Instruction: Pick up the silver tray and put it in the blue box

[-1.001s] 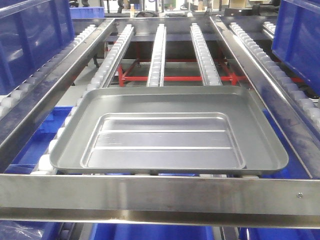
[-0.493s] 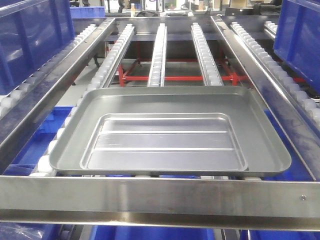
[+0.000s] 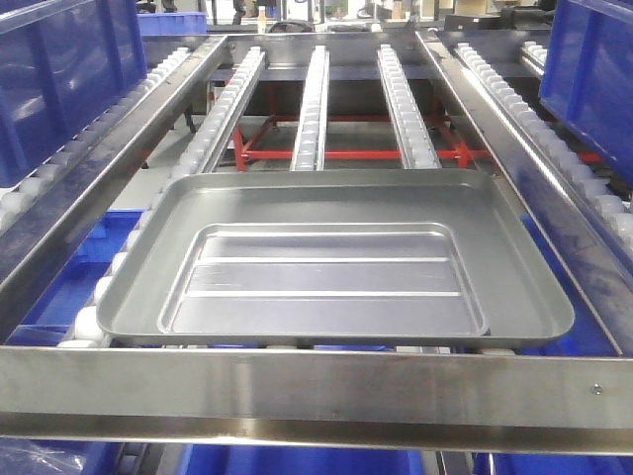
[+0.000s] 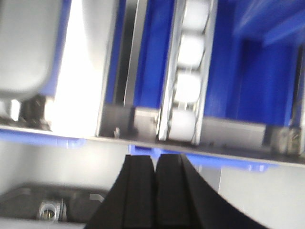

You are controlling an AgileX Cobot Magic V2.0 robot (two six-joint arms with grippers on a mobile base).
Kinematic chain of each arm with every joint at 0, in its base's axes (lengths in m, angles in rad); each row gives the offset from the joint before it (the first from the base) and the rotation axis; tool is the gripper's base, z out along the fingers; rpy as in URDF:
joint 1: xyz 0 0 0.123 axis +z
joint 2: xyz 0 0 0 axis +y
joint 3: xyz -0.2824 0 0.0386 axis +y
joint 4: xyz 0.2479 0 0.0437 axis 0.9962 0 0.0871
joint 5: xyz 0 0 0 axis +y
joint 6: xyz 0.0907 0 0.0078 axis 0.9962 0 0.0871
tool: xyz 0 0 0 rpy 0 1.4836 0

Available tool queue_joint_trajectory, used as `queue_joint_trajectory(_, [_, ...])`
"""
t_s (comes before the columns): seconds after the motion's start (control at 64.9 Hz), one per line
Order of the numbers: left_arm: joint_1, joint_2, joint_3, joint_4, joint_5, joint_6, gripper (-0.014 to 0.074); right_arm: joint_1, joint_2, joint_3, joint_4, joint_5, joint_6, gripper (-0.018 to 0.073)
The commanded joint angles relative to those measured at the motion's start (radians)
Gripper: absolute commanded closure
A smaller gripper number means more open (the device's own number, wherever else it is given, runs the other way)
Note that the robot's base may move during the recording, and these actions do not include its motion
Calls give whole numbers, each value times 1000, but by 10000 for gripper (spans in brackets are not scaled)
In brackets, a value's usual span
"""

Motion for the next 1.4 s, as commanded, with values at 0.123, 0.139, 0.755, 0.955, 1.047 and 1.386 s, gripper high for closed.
queue_joint_trajectory(0.123, [-12,75,-45,-59,-66,-3,700,-7,52,-37,-3,-86,-1,511])
queue_joint_trajectory(0.139, [-19,78,-52,-59,-45,-3,700,-7,53,-38,-3,-88,-1,511])
queue_joint_trajectory(0.755, [-459,395,-433,162,254,-322,693,242,270,-370,-27,-19,294,496])
queue_joint_trajectory(0.955, [-537,518,-588,368,438,-581,692,410,416,-510,-407,89,762,495])
queue_joint_trajectory(1.047, [-554,545,-614,288,398,-581,692,458,484,-565,-387,109,806,495])
queue_joint_trajectory(1.386, [-557,617,-629,221,420,-581,692,432,611,-643,-9,126,514,501])
